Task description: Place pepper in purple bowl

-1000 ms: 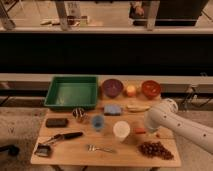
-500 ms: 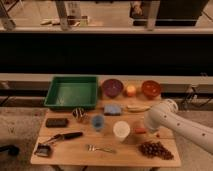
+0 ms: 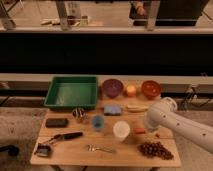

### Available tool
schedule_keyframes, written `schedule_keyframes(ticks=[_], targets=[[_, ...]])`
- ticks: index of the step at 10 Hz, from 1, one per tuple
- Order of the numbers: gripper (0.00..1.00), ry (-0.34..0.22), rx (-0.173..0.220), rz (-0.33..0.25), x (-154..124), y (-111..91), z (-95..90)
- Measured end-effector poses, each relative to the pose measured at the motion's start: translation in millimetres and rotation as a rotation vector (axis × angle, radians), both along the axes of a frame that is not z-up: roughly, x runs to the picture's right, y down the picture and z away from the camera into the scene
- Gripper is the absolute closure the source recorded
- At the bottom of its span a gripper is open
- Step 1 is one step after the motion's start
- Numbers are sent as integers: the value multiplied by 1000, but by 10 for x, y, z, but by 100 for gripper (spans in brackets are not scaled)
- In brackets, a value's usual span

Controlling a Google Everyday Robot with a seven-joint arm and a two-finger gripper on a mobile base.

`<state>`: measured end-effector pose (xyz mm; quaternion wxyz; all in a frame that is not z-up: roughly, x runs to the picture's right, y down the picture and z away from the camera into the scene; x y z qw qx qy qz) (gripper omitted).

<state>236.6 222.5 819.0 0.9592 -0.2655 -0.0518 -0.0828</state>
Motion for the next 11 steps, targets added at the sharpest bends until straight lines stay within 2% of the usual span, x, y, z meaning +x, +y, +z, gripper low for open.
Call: schedule_keyframes(ticks=[4,6,7,9,10,11], targets=[[20,17,-12,19,134,44,93],[22,25,-8,31,210,38,73],[28,26,5,40,239,13,55],[51,20,27,48,234,-41,7],[59,16,31,50,222,-56,4],[71,10,28,55,220,-52,12]])
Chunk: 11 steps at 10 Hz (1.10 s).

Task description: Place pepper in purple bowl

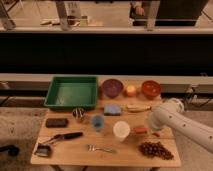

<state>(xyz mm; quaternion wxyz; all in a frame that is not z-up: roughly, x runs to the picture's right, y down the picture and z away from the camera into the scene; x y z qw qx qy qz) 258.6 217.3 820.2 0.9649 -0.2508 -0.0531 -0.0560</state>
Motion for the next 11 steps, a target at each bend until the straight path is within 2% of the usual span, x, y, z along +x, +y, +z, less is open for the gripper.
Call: schedule_keyframes(ticks=[3,9,11], targets=[[96,-7,-13,5,12,27,19],[97,-8,-13,0,6,15,5],[97,-29,11,-2,-63,-56,-116]])
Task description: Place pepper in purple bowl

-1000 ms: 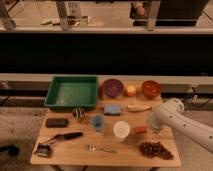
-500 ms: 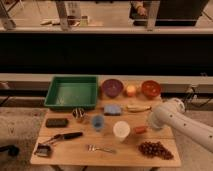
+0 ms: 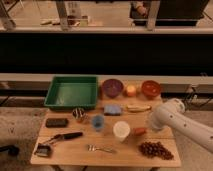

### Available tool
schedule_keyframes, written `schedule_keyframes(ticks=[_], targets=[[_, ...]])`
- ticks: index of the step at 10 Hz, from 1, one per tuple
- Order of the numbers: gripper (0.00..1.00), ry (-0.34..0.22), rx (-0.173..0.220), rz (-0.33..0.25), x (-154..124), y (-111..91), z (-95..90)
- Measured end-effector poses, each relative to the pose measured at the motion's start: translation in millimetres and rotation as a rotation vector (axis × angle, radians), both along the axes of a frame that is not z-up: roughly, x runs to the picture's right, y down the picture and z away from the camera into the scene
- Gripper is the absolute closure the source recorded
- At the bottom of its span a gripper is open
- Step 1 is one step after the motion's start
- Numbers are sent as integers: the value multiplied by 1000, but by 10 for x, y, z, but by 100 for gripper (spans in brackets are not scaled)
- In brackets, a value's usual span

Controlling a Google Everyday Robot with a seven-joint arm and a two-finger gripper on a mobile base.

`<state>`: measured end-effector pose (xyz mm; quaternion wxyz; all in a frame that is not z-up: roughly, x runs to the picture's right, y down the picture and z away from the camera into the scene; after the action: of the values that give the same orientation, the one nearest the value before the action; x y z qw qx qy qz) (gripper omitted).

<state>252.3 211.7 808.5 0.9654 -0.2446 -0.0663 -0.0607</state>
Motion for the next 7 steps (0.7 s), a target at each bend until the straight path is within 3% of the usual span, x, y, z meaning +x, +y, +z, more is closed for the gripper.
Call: schedule_keyframes(ticks=[4,7], targets=[[97,-48,77,-6,-216,-304,-389],[97,-71,114,-14,-319,-415,-523]])
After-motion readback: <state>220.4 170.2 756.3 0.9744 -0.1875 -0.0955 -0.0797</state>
